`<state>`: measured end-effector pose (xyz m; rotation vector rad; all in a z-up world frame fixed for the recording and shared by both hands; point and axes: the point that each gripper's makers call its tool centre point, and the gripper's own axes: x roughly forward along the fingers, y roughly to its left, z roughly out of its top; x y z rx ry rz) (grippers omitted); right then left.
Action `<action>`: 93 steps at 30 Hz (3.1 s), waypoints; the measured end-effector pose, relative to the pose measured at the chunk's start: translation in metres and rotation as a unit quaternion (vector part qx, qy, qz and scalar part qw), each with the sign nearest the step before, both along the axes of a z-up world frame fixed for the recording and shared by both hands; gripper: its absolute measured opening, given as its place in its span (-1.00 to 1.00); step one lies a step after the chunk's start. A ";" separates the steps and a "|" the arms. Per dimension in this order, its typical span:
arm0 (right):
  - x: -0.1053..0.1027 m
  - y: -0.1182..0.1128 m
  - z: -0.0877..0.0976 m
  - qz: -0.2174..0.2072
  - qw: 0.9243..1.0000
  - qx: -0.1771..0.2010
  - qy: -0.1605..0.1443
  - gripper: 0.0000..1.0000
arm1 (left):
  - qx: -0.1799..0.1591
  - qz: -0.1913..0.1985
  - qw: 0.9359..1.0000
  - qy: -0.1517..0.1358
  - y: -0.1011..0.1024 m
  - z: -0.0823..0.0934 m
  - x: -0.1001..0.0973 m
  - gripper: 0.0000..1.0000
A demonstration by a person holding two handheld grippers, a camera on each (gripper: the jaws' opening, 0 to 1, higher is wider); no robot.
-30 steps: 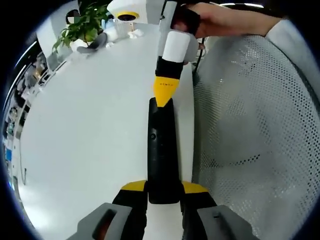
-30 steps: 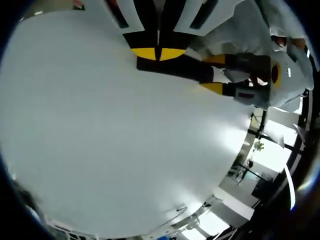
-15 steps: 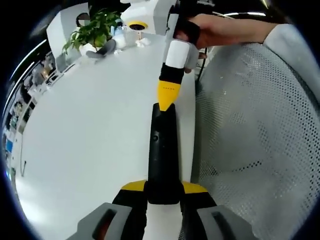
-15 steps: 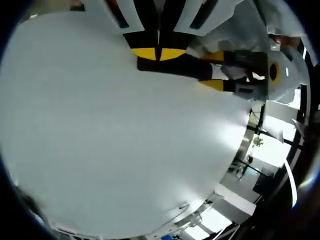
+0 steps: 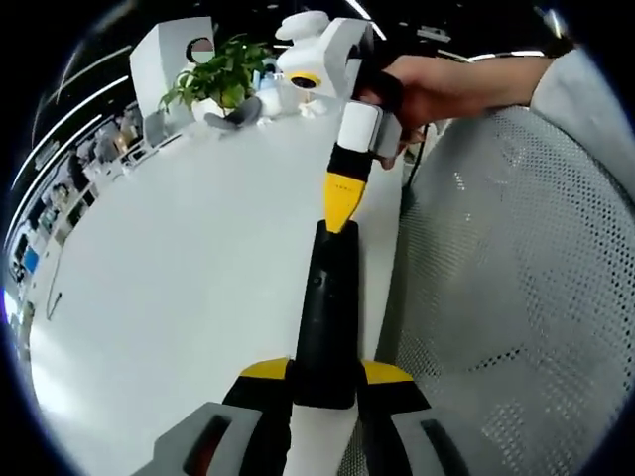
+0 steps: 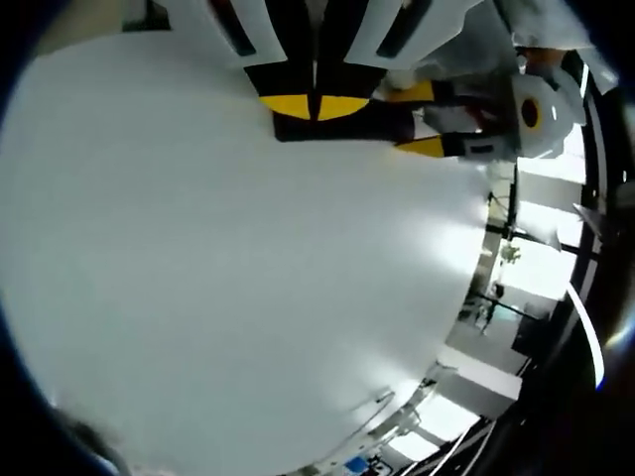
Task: Press the specified remote control buttons in sequence, fully releasing each button before pressing the next.
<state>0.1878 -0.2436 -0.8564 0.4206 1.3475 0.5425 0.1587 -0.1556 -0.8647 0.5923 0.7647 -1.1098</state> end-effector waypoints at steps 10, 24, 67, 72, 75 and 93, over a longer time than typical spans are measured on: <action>0.000 0.002 0.002 -0.028 1.000 0.005 0.005 -1.00 | -0.038 0.014 0.999 -0.002 0.000 0.001 0.001 -0.51; -0.003 0.017 0.011 -0.066 0.997 -0.009 -0.033 -1.00 | -0.053 -0.012 0.999 0.000 -0.002 0.001 0.001 -0.52; -0.005 0.014 0.000 -0.021 0.998 -0.027 -0.044 -1.00 | -0.065 -0.068 0.996 0.008 -0.006 0.000 0.002 -0.51; -0.005 0.013 0.001 -0.050 0.999 0.000 -0.019 -1.00 | -0.069 -0.066 0.995 0.007 -0.005 0.000 0.002 -0.51; -0.006 0.015 0.002 -0.051 0.999 -0.002 -0.018 -1.00 | -0.070 -0.066 0.995 0.006 -0.006 0.000 0.002 -0.51; 0.001 0.028 0.006 -0.031 0.999 0.019 -0.041 -1.00 | -0.073 -0.070 0.995 0.006 -0.008 0.000 0.001 -0.51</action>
